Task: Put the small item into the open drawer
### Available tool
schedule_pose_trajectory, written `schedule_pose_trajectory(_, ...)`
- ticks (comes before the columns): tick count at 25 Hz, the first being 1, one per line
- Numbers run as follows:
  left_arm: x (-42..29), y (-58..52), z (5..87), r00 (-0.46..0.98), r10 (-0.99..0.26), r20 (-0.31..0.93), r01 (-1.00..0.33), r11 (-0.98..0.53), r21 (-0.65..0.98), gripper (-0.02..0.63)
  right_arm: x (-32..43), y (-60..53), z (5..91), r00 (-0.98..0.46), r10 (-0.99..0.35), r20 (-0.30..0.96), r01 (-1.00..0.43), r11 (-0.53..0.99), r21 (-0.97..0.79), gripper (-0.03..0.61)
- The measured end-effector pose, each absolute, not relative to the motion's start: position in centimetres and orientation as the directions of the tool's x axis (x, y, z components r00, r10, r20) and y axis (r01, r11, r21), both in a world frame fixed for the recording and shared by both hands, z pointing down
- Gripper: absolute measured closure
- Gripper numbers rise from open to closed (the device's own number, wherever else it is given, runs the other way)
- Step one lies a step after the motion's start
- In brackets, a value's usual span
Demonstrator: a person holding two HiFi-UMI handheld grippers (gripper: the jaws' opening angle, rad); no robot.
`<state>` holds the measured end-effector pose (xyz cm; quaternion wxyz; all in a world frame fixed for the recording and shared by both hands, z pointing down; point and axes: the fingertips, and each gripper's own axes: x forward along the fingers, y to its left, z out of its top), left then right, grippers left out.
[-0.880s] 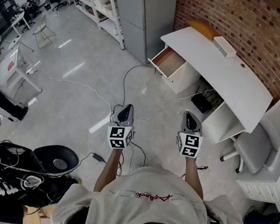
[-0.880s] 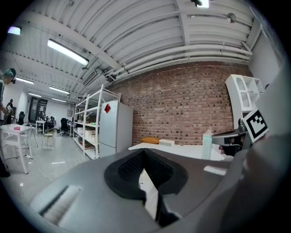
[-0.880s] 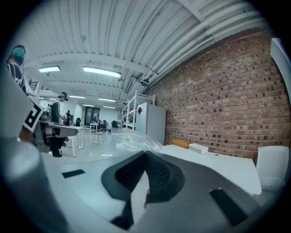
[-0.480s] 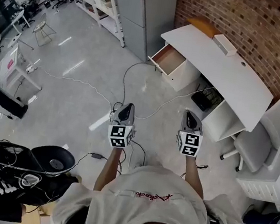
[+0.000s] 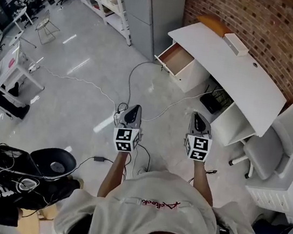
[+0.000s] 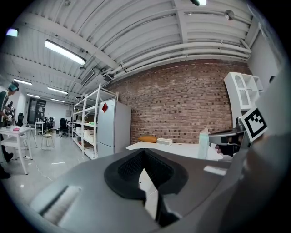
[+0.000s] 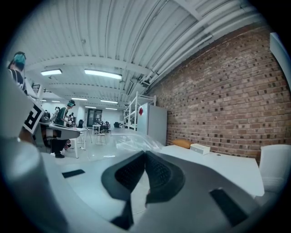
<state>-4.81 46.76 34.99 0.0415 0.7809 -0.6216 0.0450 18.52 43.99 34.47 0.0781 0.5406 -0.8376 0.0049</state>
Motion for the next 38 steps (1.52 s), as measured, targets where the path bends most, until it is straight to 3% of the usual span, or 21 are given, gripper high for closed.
schedule_pose_trajectory(16,-0.1,46.4,35.5,0.182,-0.974,0.136,-0.983,-0.181,0.025,0.606,21.4,43.2,35.6,-0.491,-0.857,0.154,-0.859,0.506,0.078,0.566)
schedule_pose_trajectory(38,-0.7,39.3,38.0,0.209,-0.967,0.145,-0.978,-0.203,0.054,0.605,19.6,36.7,37.2,-0.487,-0.859,0.156,-0.859,0.504,0.091,0.566)
